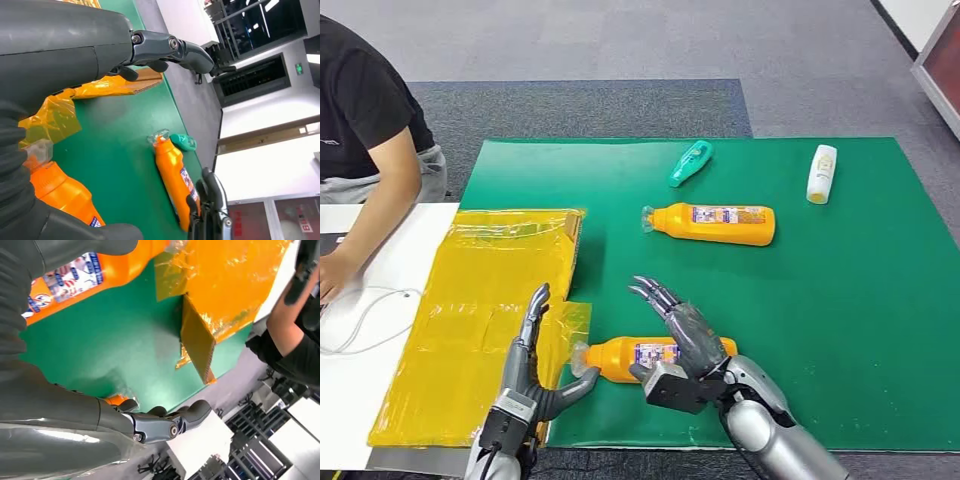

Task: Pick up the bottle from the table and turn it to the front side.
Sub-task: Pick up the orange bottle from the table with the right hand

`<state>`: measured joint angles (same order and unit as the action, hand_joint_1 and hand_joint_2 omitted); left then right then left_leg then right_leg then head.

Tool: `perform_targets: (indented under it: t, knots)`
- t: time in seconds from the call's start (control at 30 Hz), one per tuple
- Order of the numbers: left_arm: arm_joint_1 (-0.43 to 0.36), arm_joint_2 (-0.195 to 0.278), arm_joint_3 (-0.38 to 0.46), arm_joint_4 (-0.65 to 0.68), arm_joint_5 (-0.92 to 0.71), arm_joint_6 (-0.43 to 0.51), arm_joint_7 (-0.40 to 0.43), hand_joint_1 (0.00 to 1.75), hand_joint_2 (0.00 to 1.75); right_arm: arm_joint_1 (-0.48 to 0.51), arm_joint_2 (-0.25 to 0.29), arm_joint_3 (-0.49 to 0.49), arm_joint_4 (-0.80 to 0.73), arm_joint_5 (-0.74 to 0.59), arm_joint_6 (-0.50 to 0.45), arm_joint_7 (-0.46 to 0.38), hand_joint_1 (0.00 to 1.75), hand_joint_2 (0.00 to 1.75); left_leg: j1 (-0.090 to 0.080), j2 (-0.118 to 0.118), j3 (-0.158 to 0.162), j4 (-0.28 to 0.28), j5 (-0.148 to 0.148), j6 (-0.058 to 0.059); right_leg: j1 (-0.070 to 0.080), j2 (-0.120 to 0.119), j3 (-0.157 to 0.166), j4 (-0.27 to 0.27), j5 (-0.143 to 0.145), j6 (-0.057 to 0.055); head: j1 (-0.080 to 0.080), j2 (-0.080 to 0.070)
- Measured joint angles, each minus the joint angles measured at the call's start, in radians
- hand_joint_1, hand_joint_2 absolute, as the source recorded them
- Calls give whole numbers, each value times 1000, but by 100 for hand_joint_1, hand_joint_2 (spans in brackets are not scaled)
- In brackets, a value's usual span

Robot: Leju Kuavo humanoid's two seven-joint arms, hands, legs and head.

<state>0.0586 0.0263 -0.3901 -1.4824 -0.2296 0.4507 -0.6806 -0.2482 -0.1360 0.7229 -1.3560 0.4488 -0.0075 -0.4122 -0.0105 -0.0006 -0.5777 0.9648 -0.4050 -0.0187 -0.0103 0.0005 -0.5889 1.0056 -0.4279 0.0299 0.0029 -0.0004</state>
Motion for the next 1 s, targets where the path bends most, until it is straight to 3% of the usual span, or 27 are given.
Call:
perform_targets:
  t: [0.23, 0.53, 0.8, 1.0]
  knots:
    - [1, -1, 21, 1, -3, -22, -7, 0, 175, -33, -79, 44, 70, 66, 99, 59, 0, 175, 0, 0, -1, 0, 0, 0, 0, -1, 0, 0, 0, 0, 0, 0]
    - [1, -6, 47, 14, -10, -36, -20, 0, 175, -164, -151, 140, 163, 79, 253, 53, 0, 175, 0, 0, 0, 1, 1, 1, 0, -1, 0, 0, 2, 0, 0, 0]
    - [13, -8, 55, 15, -16, -27, -20, 0, 175, -221, -175, 205, 193, 107, 168, 77, 0, 175, 0, 0, -1, 1, 3, 2, 0, -1, 0, 0, 4, 1, 0, 0]
    - [20, -12, 62, 15, -26, -22, -20, 0, 175, -244, -173, 243, 213, 141, 185, 119, 0, 175, 0, 0, -2, 1, 3, 2, 0, -1, -1, 0, 4, 1, 0, 0]
